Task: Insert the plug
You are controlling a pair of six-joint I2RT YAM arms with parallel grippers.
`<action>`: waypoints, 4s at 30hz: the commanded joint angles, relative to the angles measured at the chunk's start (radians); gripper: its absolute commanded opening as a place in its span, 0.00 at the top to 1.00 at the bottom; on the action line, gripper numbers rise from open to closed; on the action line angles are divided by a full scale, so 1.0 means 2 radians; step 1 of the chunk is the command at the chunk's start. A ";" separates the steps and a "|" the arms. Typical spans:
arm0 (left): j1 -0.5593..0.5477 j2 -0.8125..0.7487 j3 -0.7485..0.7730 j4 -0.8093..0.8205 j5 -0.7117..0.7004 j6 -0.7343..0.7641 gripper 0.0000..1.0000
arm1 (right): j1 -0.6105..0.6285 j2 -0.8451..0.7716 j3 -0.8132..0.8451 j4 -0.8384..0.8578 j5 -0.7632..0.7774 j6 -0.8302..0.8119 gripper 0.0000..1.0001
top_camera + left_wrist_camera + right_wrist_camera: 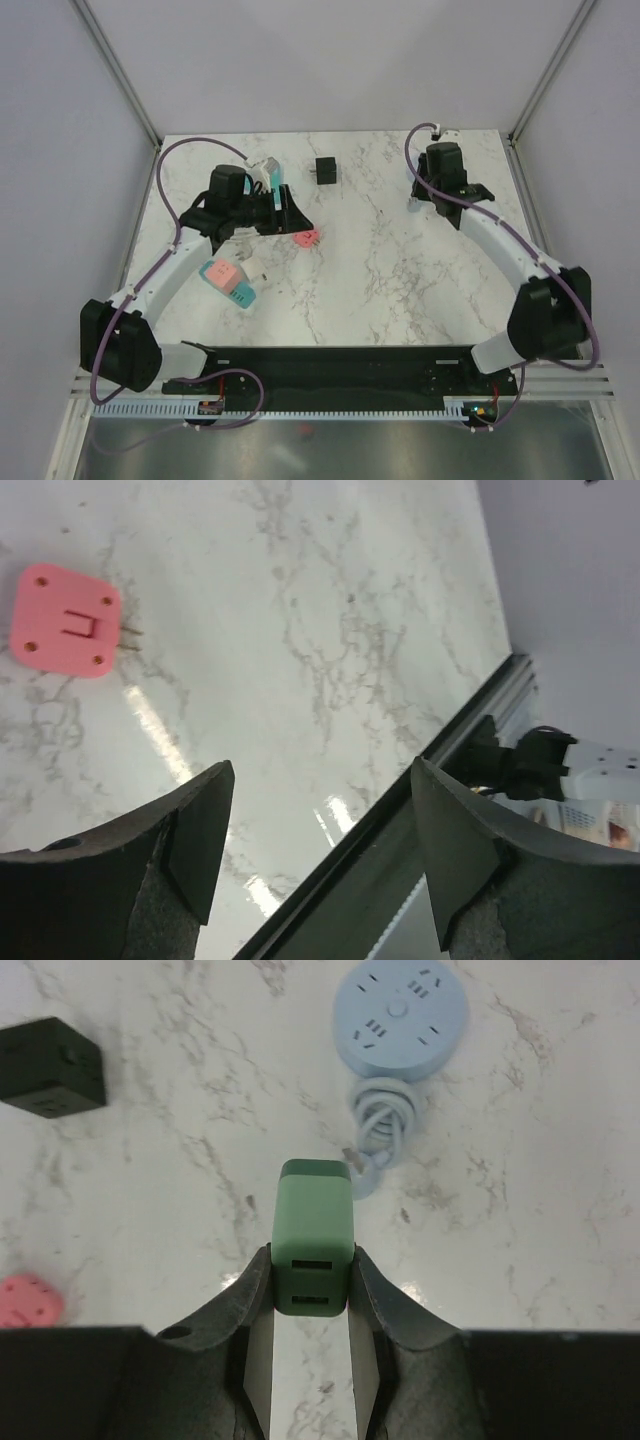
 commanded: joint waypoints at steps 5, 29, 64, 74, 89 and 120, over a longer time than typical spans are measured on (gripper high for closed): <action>-0.003 -0.024 -0.022 -0.043 -0.114 0.092 0.23 | -0.084 0.182 0.162 -0.018 -0.040 -0.082 1.00; -0.003 -0.030 -0.009 -0.054 -0.077 0.104 0.26 | -0.078 0.250 0.115 -0.082 -0.139 -0.104 1.00; -0.013 -0.080 -0.029 -0.040 -0.071 0.095 0.26 | 0.006 0.311 0.404 -0.465 -0.156 0.171 1.00; -0.013 -0.091 -0.029 -0.037 -0.059 0.089 0.25 | -0.008 0.360 0.432 -0.498 -0.154 0.250 1.00; -0.013 -0.098 -0.031 -0.035 -0.050 0.086 0.24 | -0.008 0.354 0.411 -0.462 -0.149 0.325 1.00; -0.013 -0.105 -0.032 -0.034 -0.052 0.087 0.24 | -0.017 0.410 0.421 -0.435 -0.140 0.323 1.00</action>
